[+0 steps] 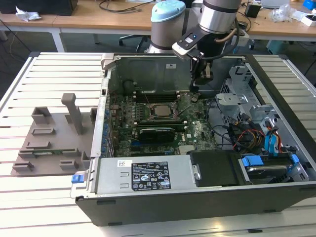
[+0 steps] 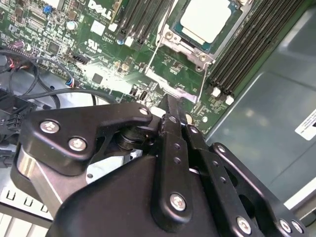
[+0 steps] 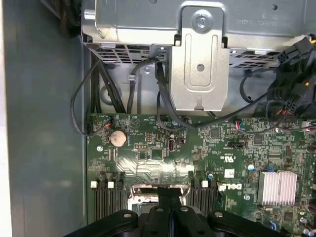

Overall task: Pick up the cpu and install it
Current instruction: 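Close the cpu cover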

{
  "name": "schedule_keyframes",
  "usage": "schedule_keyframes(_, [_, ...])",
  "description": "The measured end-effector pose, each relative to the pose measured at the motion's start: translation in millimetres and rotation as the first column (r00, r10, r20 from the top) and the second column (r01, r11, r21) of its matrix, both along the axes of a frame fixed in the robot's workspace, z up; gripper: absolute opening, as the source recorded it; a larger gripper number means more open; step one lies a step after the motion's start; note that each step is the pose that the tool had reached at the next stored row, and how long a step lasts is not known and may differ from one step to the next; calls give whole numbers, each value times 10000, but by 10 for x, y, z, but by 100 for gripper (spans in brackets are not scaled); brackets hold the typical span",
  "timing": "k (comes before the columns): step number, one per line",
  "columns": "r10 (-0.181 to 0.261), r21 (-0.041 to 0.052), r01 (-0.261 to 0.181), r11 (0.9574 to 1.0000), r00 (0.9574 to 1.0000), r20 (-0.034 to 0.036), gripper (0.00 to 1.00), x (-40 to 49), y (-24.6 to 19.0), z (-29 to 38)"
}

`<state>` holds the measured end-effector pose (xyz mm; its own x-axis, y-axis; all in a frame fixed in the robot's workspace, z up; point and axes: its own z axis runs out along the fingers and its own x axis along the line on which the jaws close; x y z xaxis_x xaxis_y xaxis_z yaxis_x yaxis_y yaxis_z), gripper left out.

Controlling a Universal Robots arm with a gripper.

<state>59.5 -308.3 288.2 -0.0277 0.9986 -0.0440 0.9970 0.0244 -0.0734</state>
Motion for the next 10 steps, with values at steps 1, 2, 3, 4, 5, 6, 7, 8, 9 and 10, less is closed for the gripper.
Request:
schedule_keyframes(1, [-1, -1, 1, 10000, 10000, 0, 10, 4, 0, -10])
schedule_keyframes(2, [0, 0, 0, 10000, 10000, 0, 10, 7, 0, -18])
schedule_keyframes(3, [0, -1, 0, 10000, 10000, 0, 10, 14, 0, -32])
schedule_keyframes(4, [0, 0, 0, 10000, 10000, 0, 10, 18, 0, -39])
schedule_keyframes(5, [0, 0, 0, 10000, 10000, -1, 10, 21, 0, -46])
schedule_keyframes(6, [0, -1, 0, 10000, 10000, -1, 10, 24, 0, -53])
schedule_keyframes(7, [0, -1, 0, 10000, 10000, -1, 10, 28, 0, -61])
schedule_keyframes(8, [-1, -1, 1, 10000, 10000, 0, 10, 31, 0, -71])
schedule_keyframes(9, [0, -2, 0, 10000, 10000, -1, 10, 34, 0, -83])
schedule_keyframes(10, [1, -1, -1, 10000, 10000, 0, 10, 36, 0, -93])
